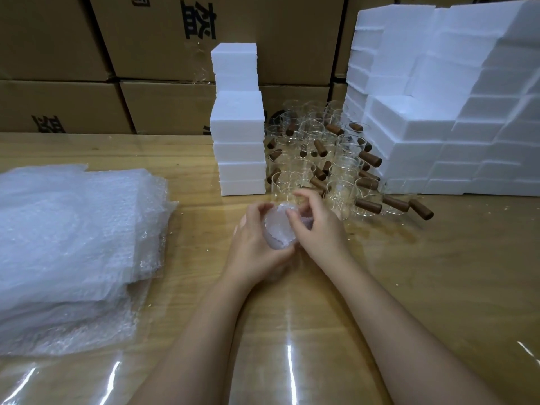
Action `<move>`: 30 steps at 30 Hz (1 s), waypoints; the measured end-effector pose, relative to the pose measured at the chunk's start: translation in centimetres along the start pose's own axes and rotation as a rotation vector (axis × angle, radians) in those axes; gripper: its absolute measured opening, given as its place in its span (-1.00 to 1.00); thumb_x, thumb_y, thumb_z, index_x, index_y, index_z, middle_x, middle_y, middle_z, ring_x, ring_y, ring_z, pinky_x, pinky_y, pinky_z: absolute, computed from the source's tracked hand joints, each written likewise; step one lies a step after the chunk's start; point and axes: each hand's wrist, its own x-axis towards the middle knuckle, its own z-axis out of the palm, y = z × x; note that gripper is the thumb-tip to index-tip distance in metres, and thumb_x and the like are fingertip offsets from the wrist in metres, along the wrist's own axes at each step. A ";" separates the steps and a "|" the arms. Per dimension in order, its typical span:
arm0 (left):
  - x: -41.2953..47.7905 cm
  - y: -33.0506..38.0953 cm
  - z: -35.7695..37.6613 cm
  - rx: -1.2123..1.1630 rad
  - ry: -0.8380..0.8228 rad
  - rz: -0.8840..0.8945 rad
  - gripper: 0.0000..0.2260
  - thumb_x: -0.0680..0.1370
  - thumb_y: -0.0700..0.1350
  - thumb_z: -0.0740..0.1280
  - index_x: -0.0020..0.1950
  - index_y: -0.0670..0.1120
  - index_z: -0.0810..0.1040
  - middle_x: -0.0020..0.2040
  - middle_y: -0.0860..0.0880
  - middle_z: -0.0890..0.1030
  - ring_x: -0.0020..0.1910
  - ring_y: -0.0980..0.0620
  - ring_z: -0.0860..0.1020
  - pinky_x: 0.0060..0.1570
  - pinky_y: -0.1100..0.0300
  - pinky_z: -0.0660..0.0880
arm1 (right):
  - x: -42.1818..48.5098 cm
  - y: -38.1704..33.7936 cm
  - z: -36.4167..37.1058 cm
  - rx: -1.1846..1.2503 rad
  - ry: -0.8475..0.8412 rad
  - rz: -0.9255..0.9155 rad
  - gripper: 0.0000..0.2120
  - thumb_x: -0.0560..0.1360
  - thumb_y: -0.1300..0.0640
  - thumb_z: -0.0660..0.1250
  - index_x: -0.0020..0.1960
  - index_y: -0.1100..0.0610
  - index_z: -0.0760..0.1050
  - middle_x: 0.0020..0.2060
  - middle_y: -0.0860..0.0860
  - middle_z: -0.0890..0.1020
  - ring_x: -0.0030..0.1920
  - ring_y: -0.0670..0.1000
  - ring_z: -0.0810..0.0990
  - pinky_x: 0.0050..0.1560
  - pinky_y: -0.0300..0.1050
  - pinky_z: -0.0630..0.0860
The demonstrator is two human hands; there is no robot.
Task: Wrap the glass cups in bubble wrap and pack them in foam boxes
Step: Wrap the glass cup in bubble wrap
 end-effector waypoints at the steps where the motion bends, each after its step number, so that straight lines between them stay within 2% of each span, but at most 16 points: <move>1: 0.0 0.0 0.0 0.000 0.002 0.014 -0.34 0.21 0.27 0.38 0.24 0.24 0.19 0.11 0.26 0.39 0.22 0.08 0.43 0.22 0.11 0.39 | 0.3 -0.3 -0.2 -0.026 -0.029 -0.011 -0.80 0.53 -0.01 0.29 0.13 -0.04 0.50 -0.17 -0.23 0.49 -0.14 -0.16 0.47 0.18 0.05 0.41; 4: 0.1 -0.2 0.2 0.010 -0.014 0.035 -0.32 0.22 0.26 0.40 0.27 0.35 0.18 0.14 0.32 0.39 0.22 0.15 0.39 0.16 0.23 0.35 | 1.2 -1.0 -1.0 -0.103 -0.169 0.015 -0.91 0.55 0.02 0.28 0.01 0.01 0.48 -0.16 -0.20 0.47 -0.11 -0.11 0.47 0.15 0.11 0.42; 8: 0.1 -0.6 0.6 0.046 -0.037 0.066 -0.29 0.25 0.12 0.46 0.34 0.21 0.25 0.21 0.11 0.46 0.23 0.14 0.37 0.19 0.18 0.39 | 1.8 -1.7 -1.5 -0.244 -0.252 0.100 -0.88 0.54 0.02 0.29 -0.05 0.01 0.35 -0.21 -0.14 0.46 -0.05 0.04 0.54 0.10 0.08 0.43; 11: 0.1 -0.5 0.5 0.026 -0.038 0.060 -0.30 0.23 0.17 0.41 0.33 0.21 0.25 0.15 0.22 0.41 0.21 0.19 0.36 0.13 0.40 0.31 | 2.0 -2.1 -1.2 -0.312 -0.244 0.142 -0.84 0.53 0.01 0.29 -0.04 -0.01 0.30 -0.17 -0.11 0.48 0.02 0.06 0.54 0.09 0.03 0.36; 13: 0.2 -0.4 0.5 0.024 -0.040 0.057 -0.28 0.21 0.20 0.38 0.35 0.15 0.28 0.13 0.31 0.38 0.21 0.19 0.36 0.12 0.44 0.28 | 2.0 -2.1 -1.0 -0.373 -0.238 0.129 -0.82 0.53 -0.03 0.28 -0.01 -0.03 0.28 -0.07 -0.08 0.55 0.06 0.05 0.54 0.11 0.01 0.28; 15: 0.2 -0.5 0.4 0.027 -0.056 0.051 -0.27 0.21 0.19 0.38 0.36 0.07 0.31 0.16 0.24 0.40 0.23 0.19 0.36 0.12 0.49 0.26 | 2.1 -1.8 -1.2 -0.325 -0.293 0.139 -0.77 0.52 -0.11 0.27 0.03 -0.02 0.31 -0.02 -0.07 0.56 0.06 0.04 0.53 0.13 0.03 0.28; 17: 0.4 -0.6 0.3 0.034 -0.077 0.033 -0.28 0.23 0.13 0.42 0.36 0.06 0.33 0.21 0.12 0.43 0.22 0.20 0.36 0.10 0.56 0.24 | 2.2 -1.7 -1.8 -0.146 -0.410 0.209 -0.68 0.47 -0.18 0.32 0.07 -0.01 0.35 0.00 -0.08 0.54 0.05 0.04 0.53 0.19 0.10 0.36; 19: 0.3 -0.5 0.2 0.054 -0.088 0.062 -0.31 0.25 0.07 0.44 0.35 0.07 0.34 0.20 0.15 0.44 0.22 0.22 0.35 0.07 0.56 0.24 | 2.3 -1.6 -2.1 -0.145 -0.464 0.231 -0.63 0.42 -0.17 0.38 0.06 -0.03 0.32 -0.02 -0.10 0.54 0.03 0.02 0.53 0.19 0.11 0.36; 22: -0.1 0.0 0.6 0.126 -0.067 0.174 -0.37 0.26 0.00 0.42 0.33 0.09 0.37 0.12 0.25 0.43 0.19 0.16 0.35 0.04 0.51 0.25 | 2.2 -1.5 -1.3 -0.410 -0.367 0.196 -0.71 0.45 -0.10 0.30 0.01 -0.04 0.23 -0.12 -0.10 0.57 0.00 0.04 0.56 0.02 0.04 0.16; 24: -0.2 0.1 0.8 0.146 -0.037 0.199 -0.38 0.27 -0.01 0.42 0.32 0.05 0.40 0.11 0.25 0.43 0.19 0.13 0.37 0.05 0.43 0.29 | 2.2 -1.4 -0.7 -0.506 -0.281 0.173 -0.73 0.46 -0.10 0.26 0.05 -0.03 0.26 -0.10 -0.06 0.61 0.01 0.05 0.58 -0.01 0.05 0.10; 27: -0.1 0.0 0.7 0.126 -0.025 0.193 -0.38 0.28 0.01 0.39 0.34 -0.04 0.42 0.16 0.25 0.39 0.18 0.19 0.33 0.13 0.57 0.19 | 2.1 -1.4 -0.4 -0.476 -0.289 0.178 -0.60 0.43 -0.12 0.29 0.19 -0.01 0.32 0.02 -0.05 0.60 0.10 0.05 0.55 0.11 0.06 0.17; 29: -0.1 -0.1 0.6 0.115 -0.048 0.154 -0.37 0.30 -0.02 0.43 0.36 -0.06 0.40 0.24 0.13 0.32 0.17 0.27 0.29 0.11 0.65 0.13 | 2.1 -1.4 -0.8 -0.318 -0.355 0.227 -0.55 0.43 -0.12 0.32 0.25 -0.01 0.34 0.10 -0.05 0.57 0.13 0.05 0.53 0.23 0.09 0.29; 30: 0.0 -0.2 0.5 0.098 -0.059 0.126 -0.36 0.32 -0.06 0.47 0.38 -0.07 0.38 0.25 0.08 0.29 0.15 0.29 0.28 0.09 0.66 0.15 | 2.1 -1.4 -1.2 -0.240 -0.375 0.232 -0.57 0.44 -0.11 0.33 0.25 -0.02 0.36 0.12 -0.05 0.55 0.13 0.03 0.52 0.23 0.11 0.36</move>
